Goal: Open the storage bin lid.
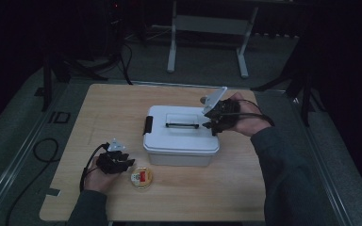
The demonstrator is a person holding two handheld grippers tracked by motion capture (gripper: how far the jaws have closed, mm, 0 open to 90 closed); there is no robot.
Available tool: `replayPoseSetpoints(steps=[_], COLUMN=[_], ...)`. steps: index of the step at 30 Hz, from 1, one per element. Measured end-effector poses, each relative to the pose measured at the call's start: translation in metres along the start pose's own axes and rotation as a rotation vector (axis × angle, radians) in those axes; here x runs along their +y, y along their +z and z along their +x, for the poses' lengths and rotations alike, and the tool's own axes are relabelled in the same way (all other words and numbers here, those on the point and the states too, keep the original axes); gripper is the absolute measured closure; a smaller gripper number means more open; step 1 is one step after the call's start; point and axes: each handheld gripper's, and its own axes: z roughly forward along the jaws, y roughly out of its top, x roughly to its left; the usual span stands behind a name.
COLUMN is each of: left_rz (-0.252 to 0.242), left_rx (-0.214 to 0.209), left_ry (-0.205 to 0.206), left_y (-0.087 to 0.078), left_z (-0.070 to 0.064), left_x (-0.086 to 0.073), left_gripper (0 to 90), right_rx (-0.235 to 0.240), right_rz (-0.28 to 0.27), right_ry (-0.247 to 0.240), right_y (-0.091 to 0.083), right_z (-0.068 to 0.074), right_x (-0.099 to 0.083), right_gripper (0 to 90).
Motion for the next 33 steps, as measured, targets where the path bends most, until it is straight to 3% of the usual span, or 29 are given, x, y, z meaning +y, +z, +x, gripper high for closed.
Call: replayPoseSetpoints(steps=[17,27,33], left_rz=[-0.002,-0.001,-0.003], left_rx=[-0.005,-0.008,-0.01], left_ry=[-0.001,0.001,-0.003], left_y=[0.0,0.0,0.0], left_z=[0.001,0.002,0.002], left_x=[0.0,0.0,-0.001], left_gripper=[61.0,61.2,61.3], right_rx=[0.05,0.083,0.094], right_rz=[0.058,0.082,0.086], right_ry=[-0.072,-0.12,-0.124], right_y=[0.013,0.024,0.03], right_z=[0.004,0.008,0.009], right_x=[0.032,0.051,0.059], right_gripper=[63.9,69.9,71.1])
